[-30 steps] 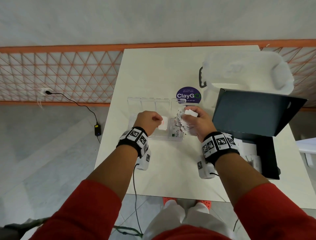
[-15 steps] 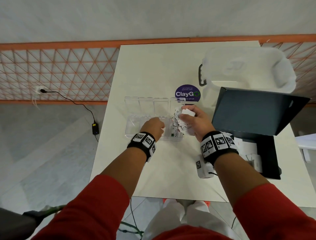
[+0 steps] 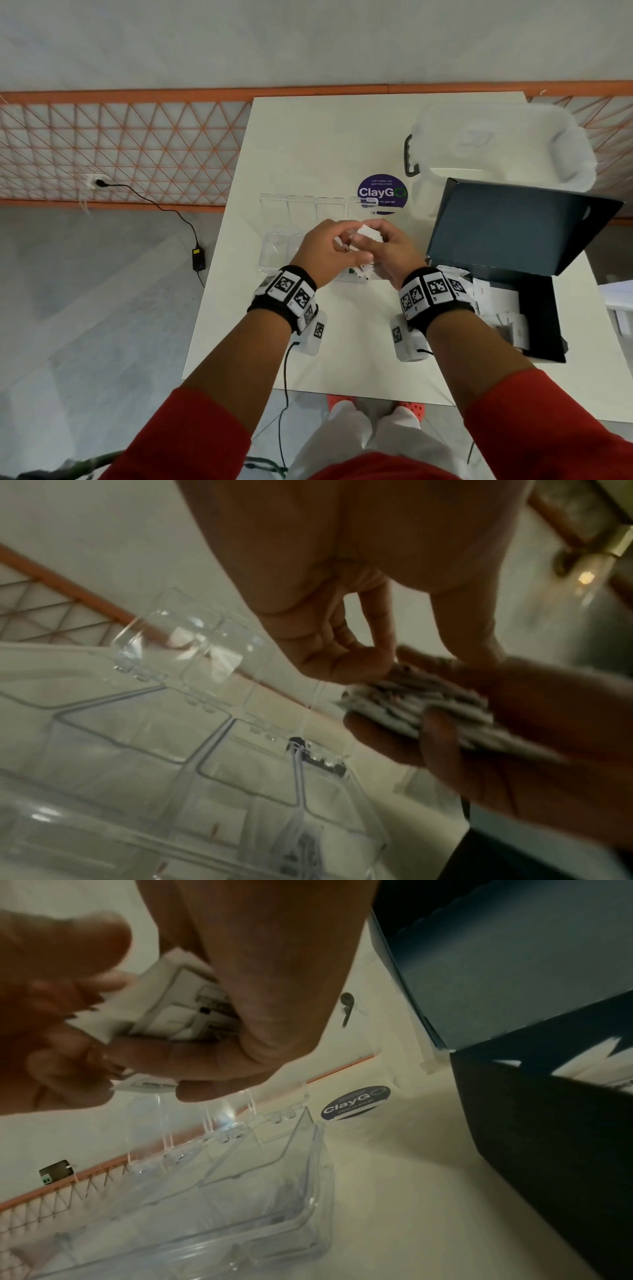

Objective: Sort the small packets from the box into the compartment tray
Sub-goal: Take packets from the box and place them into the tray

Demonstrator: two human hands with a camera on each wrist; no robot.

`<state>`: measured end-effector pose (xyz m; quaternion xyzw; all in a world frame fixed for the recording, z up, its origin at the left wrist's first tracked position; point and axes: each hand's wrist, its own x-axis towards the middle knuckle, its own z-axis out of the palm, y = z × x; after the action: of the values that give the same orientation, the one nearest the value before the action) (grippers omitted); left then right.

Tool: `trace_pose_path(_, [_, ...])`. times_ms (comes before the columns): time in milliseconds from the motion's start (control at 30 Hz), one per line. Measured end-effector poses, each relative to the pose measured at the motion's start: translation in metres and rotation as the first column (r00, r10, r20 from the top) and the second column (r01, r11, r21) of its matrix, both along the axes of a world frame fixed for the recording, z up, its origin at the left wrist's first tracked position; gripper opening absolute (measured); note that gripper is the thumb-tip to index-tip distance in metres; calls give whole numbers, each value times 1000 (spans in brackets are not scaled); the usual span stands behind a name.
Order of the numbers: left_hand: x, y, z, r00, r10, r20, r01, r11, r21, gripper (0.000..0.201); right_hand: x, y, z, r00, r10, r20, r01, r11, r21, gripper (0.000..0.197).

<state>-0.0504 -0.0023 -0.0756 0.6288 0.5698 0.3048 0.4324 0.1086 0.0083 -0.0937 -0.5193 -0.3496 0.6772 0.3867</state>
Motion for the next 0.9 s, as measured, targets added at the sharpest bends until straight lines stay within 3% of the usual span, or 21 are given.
trace_pose_path(133, [5,-3,-1,996,79,51,-78,997,-12,39,-1,-4,8,995,35,-92,-38,998,-39,12])
trace_pose_path(233, [2,-2,2,986,118,118,-106,989,-105,40,8,-5,9,968,37,-247,-56,996,-72,33])
trace_pose_path(400, [-7,-1,2,975,78,208,-32,976,-217,22,14,-8,7,984,81,-162,-95,992,-82,41])
trace_pose_path(500, [-9,-1,-1,974,150,172,-116,973,-198,11,17,-6,4,994,112,-19,-114,989,-100,35])
trace_pose_path(700, [-10,6,-1,947,235,217,-183,954,-236,17,10,1,6,997,74,4,-74,993,-92,29])
trace_pose_path(800, [-18,11,-2,961,238,141,-211,960,-183,27,9,4,8,999,25,27,-23,997,-71,28])
trace_pose_path(900, [-28,15,-7,961,278,-2,-274,945,-177,18,12,5,7,999,-29,27,30,998,-52,30])
